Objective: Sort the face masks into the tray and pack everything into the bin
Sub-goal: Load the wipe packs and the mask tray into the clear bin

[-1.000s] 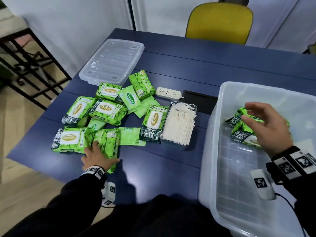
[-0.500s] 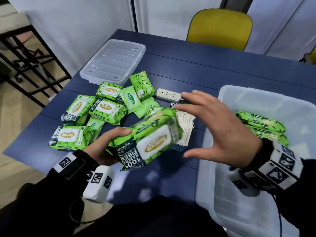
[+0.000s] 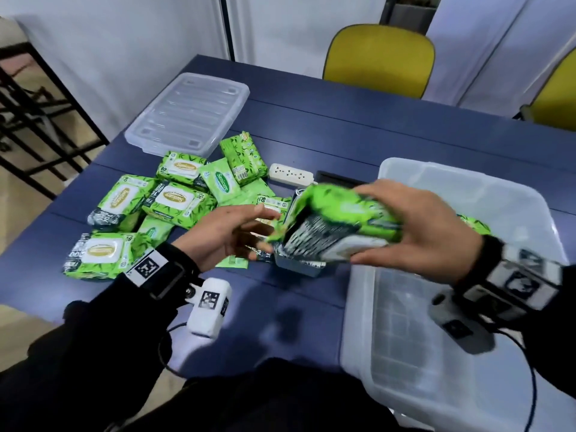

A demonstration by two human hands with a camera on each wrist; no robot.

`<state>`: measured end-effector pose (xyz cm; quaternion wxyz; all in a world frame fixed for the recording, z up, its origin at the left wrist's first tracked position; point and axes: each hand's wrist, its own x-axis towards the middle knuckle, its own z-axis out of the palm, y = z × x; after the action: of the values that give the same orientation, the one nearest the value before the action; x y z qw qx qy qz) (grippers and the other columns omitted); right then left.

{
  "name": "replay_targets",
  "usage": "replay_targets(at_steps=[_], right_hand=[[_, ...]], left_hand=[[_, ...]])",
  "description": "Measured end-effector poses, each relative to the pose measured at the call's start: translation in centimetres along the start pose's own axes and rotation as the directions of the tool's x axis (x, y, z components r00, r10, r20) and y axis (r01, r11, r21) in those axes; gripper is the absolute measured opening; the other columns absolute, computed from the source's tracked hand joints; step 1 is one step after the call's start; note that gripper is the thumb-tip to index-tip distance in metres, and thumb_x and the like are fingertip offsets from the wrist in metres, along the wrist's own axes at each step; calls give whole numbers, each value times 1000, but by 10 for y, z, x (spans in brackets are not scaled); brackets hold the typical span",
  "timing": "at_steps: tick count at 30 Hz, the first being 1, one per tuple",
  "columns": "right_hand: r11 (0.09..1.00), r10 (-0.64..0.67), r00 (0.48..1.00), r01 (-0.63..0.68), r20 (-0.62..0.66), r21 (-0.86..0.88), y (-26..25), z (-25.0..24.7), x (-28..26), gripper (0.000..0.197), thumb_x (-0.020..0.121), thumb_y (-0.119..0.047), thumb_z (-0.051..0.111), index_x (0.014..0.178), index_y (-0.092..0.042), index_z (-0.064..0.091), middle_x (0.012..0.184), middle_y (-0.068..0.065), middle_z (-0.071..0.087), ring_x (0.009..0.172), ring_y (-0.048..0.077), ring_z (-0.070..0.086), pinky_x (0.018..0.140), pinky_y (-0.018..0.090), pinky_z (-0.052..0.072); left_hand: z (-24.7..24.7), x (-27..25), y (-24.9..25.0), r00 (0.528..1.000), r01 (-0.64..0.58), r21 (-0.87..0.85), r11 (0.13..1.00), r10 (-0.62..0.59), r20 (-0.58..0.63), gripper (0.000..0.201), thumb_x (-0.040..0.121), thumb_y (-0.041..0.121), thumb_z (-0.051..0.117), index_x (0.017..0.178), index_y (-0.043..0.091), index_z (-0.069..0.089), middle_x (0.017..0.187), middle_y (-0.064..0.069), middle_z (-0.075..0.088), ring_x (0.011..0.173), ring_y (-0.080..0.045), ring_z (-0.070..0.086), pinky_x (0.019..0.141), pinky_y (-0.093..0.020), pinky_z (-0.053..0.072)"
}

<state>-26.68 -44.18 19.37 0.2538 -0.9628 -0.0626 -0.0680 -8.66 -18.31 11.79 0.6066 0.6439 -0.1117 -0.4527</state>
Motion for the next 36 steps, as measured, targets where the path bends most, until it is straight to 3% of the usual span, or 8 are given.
replay_targets(at_steps=[2, 6, 12, 17, 22, 27, 31, 36], right_hand=[[981, 159, 982, -145, -102, 128, 9, -27, -17, 79, 65, -58, 84, 130, -19, 60, 117, -8, 68, 106, 11, 65, 91, 21, 47], [888, 452, 879, -428, -150, 168, 45, -64, -54, 75, 61, -59, 90, 124, -36, 58, 108, -23, 70, 94, -3, 66, 81, 23, 50], [739, 650, 756, -653, -83, -162, 147, -8, -110, 82, 66, -34, 93, 135, -11, 54, 125, 11, 63, 110, 29, 61, 86, 34, 40], [657, 705, 707, -680, -53, -326, 201, 58, -139, 82, 69, -41, 91, 135, -9, 56, 130, 19, 63, 116, 40, 60, 96, 48, 48], [669, 635, 763, -620, -117, -409, 218, 99, -153, 91, 57, -35, 98, 133, -16, 51, 123, 14, 56, 110, 37, 54, 94, 50, 46], [567, 700, 688, -699, -194, -435, 221, 104, -160, 127, 57, -39, 95, 158, -28, 20, 162, 13, 23, 150, 37, 20, 119, 58, 18], [579, 711, 701, -628, -56, -521, 229, 104, -158, 133, 71, -53, 84, 160, -35, -13, 170, -2, -13, 156, 22, -8, 121, 58, 6], [604, 695, 715, -642, -82, -472, 227, 94, -151, 125, 57, -53, 93, 156, -32, 21, 162, 7, 30, 146, 35, 33, 116, 60, 31]], left_hand=[[-19, 17, -16, 993, 15, 143, 990, 2, -119, 41, 80, 46, 79, 108, 17, 76, 102, -10, 78, 83, -24, 73, 65, -30, 53], [-49, 54, -62, 934, 100, 369, 924, 41, -355, 22, 91, 35, 75, 110, 24, 72, 107, 4, 76, 103, -25, 71, 84, -37, 54], [-49, 99, -97, 875, 203, 611, 765, 138, -464, 52, 90, 40, 75, 133, 17, 59, 126, -4, 62, 115, -26, 61, 93, -36, 46], [-44, 133, -119, 885, 276, 684, 676, 99, -455, 79, 85, 43, 79, 147, 9, 44, 143, -18, 50, 126, -35, 54, 100, -39, 45], [-42, 146, -134, 898, 293, 692, 660, 60, -437, 95, 79, 37, 87, 152, 11, 32, 146, -21, 46, 129, -38, 51, 103, -41, 44], [-49, 145, -139, 898, 293, 642, 709, 26, -438, 109, 76, 27, 91, 157, 11, 20, 153, -16, 47, 127, -39, 57, 98, -39, 46], [-48, 146, -136, 886, 341, 609, 717, -28, -463, 111, 74, 38, 90, 157, 10, 22, 149, -17, 51, 123, -39, 59, 99, -43, 51], [-50, 155, -145, 865, 386, 581, 717, -61, -499, 112, 58, 61, 89, 142, 5, 40, 136, -18, 57, 121, -39, 57, 98, -47, 52]])
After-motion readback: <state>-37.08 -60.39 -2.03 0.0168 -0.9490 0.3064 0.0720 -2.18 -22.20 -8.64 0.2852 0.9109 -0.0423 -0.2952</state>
